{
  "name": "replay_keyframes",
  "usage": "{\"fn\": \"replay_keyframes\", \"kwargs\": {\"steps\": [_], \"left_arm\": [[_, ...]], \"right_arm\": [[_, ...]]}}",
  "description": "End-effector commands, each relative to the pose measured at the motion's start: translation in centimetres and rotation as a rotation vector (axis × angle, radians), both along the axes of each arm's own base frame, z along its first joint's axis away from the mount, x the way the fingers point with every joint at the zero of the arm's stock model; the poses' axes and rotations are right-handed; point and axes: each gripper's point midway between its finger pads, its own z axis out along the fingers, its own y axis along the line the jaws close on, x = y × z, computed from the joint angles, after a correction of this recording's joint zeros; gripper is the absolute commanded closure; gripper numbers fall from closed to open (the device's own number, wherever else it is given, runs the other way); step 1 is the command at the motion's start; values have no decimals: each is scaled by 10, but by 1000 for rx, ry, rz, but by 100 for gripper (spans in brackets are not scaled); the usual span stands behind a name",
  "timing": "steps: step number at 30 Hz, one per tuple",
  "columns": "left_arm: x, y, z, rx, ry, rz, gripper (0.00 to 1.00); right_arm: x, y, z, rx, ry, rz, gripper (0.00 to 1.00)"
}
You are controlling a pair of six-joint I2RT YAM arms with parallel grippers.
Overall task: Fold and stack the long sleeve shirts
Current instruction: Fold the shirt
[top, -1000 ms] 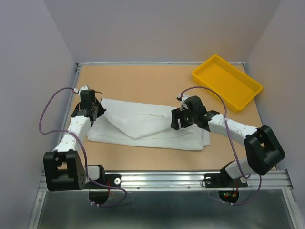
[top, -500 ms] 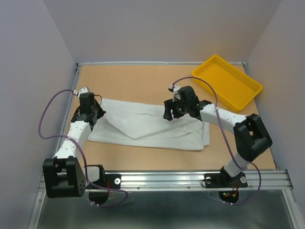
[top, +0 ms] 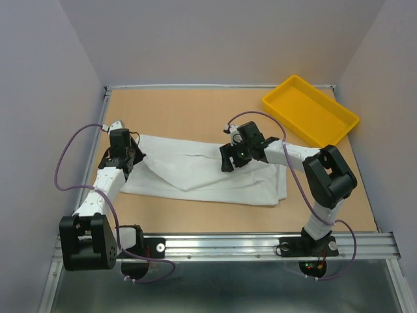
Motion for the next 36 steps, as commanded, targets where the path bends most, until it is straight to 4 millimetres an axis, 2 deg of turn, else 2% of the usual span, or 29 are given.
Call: {"fn": "replay_keyframes", "kwargs": {"steps": [1, 7, 9, 13, 15, 17, 18, 19, 22, 26, 28, 32, 36], "left_arm": [[6, 2, 11, 17, -57, -11, 100], [7, 0, 12, 13, -58, -21, 100], [7, -1, 13, 9, -63, -31, 100], [8, -5, 21, 0, -92, -55, 100], [8, -6, 32, -3, -120, -56, 100], [10, -11, 50, -19, -167, -81, 100], [11, -12, 65, -16, -202, -83, 100], [13, -12, 69, -17, -210, -83, 100], [15, -12, 98, -12, -278, -88, 100], [17, -14, 126, -13, -335, -98, 100], [19, -14, 138, -9, -355, -100, 100], [19, -9, 147, 1, -373, -71, 100], [18, 2, 136, 8, -348, 3, 100]], "right_arm": [[14, 17, 23, 43, -80, 72, 22], [14, 25, 30, 71, -98, 147, 23], [8, 31, 34, 101, -87, 192, 25], [0, 36, 30, 124, -47, 242, 30], [-2, 35, 25, 116, -28, 247, 36], [-3, 35, 25, 116, -29, 258, 46], [-3, 35, 26, 114, -29, 259, 54], [-3, 34, 26, 111, -29, 260, 54], [-1, 33, 25, 95, -35, 259, 64], [4, 29, 25, 67, -55, 249, 82], [8, 26, 27, 46, -72, 232, 83], [17, 21, 37, 11, -123, 209, 91], [30, 17, 48, -21, -177, 187, 98]]}}
